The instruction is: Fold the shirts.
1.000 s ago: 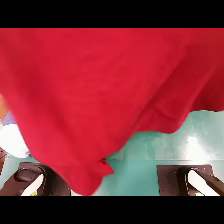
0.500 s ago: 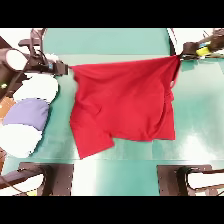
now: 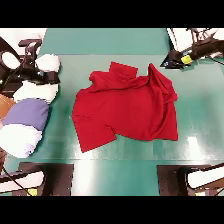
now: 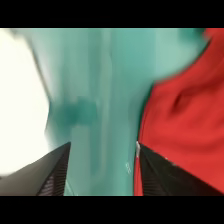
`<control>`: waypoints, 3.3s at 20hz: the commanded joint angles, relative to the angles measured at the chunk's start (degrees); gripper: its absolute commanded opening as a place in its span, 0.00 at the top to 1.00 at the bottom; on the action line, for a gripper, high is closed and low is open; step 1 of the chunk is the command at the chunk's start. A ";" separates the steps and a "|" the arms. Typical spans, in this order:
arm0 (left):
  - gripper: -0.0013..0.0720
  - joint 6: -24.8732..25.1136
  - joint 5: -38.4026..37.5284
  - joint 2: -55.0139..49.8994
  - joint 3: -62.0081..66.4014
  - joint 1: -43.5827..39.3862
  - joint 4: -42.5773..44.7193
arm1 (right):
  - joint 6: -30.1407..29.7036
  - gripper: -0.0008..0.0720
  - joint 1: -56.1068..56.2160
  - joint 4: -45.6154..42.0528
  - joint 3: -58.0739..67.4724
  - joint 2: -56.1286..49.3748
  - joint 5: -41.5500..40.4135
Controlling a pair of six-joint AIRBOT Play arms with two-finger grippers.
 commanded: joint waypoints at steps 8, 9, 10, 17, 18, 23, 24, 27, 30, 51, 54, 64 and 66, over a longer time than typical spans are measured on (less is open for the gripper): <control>0.30 8.20 3.32 2.10 -25.46 -1.07 -15.41 | -3.17 0.46 -3.30 4.37 -32.46 23.17 -4.94; 0.30 8.17 4.13 1.99 -26.10 -2.32 -15.45 | -3.17 0.46 -3.89 4.37 -33.83 24.41 -5.20; 0.30 8.17 5.16 1.99 -26.58 -3.76 -15.37 | -3.17 0.46 -4.57 4.37 -34.97 25.51 -5.20; 0.94 4.76 7.30 2.23 -25.51 -8.22 -15.06 | -3.17 0.46 -12.70 4.07 -45.11 34.25 -2.64; 0.95 4.76 6.36 2.91 -24.46 -8.24 -14.62 | -3.15 0.46 -15.30 2.84 -48.63 36.06 -1.53; 0.95 5.07 6.45 8.33 -21.00 -8.24 -14.56 | -2.99 0.28 -30.27 -6.51 -69.26 43.12 1.95; 0.95 5.05 6.67 8.90 -21.03 -8.24 -14.67 | -3.15 0.29 -32.85 -6.10 -72.96 43.17 1.64; 0.95 5.11 6.49 9.20 -21.03 -8.24 -14.62 | -3.15 0.43 -35.52 -6.10 -79.36 41.24 -1.09; 0.95 5.16 6.60 9.20 -21.03 -8.24 -14.64 | -3.17 0.43 -33.92 -2.10 -80.89 38.01 -6.60; 0.95 1.64 5.03 34.21 26.84 -8.24 -10.58 | -3.85 0.97 -19.91 3.80 -13.55 51.25 -9.35; 0.95 -1.81 5.62 34.21 39.82 -8.24 -8.66 | -2.10 0.97 -24.96 3.80 1.22 50.90 -5.05; 0.95 -8.94 -7.93 29.49 37.62 -8.24 5.22 | 5.22 0.97 -33.73 4.37 12.92 41.77 6.51; 0.95 -8.94 -9.84 25.55 29.86 -8.24 5.49 | 5.20 0.97 -33.18 4.11 2.62 40.48 6.93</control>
